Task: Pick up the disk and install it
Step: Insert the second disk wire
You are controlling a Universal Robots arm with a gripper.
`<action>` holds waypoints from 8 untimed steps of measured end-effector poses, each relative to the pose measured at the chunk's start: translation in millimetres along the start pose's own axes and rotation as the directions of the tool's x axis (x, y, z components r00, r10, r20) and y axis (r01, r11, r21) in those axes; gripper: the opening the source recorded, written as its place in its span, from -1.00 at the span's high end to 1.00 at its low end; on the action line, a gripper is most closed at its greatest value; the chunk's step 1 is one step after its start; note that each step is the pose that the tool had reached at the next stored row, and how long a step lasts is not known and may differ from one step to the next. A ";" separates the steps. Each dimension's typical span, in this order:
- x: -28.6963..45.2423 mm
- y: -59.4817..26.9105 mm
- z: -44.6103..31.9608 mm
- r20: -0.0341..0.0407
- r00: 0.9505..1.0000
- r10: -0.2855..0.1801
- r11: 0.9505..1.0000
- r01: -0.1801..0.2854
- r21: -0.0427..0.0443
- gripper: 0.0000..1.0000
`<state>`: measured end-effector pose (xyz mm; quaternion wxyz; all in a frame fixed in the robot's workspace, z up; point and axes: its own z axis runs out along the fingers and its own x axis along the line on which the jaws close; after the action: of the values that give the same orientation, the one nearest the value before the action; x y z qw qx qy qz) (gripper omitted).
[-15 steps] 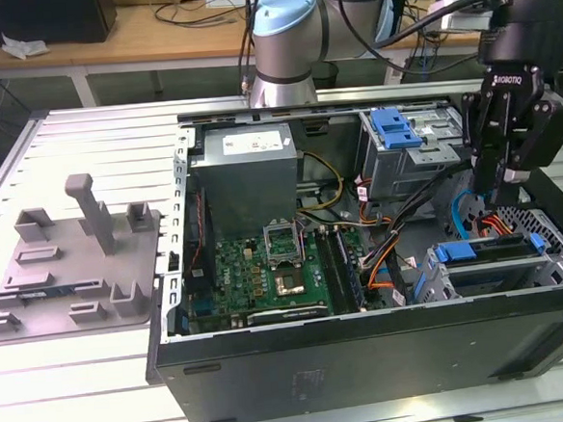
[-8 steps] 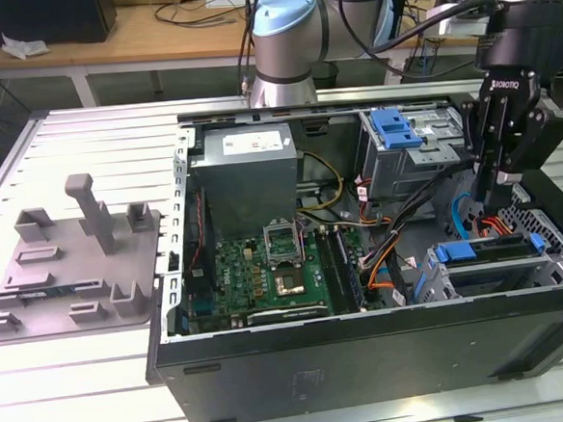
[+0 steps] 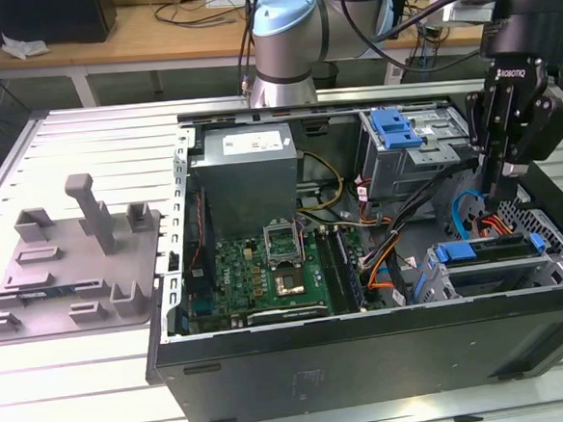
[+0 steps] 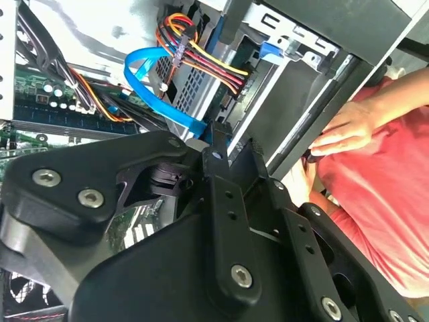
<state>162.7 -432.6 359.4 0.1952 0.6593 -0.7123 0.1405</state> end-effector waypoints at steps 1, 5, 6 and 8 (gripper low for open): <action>0.3 0.0 0.2 0.000 1.000 0.001 1.000 -0.001 0.000 0.40; 2.3 -0.1 1.1 0.009 1.000 0.008 1.000 -0.008 0.004 0.40; 2.6 -0.3 1.3 0.021 1.000 0.009 1.000 -0.009 0.008 0.40; 3.6 -0.4 2.0 0.044 0.999 0.012 1.000 -0.013 0.017 0.40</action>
<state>162.8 -436.7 359.2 0.1729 0.6596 -0.7193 0.1331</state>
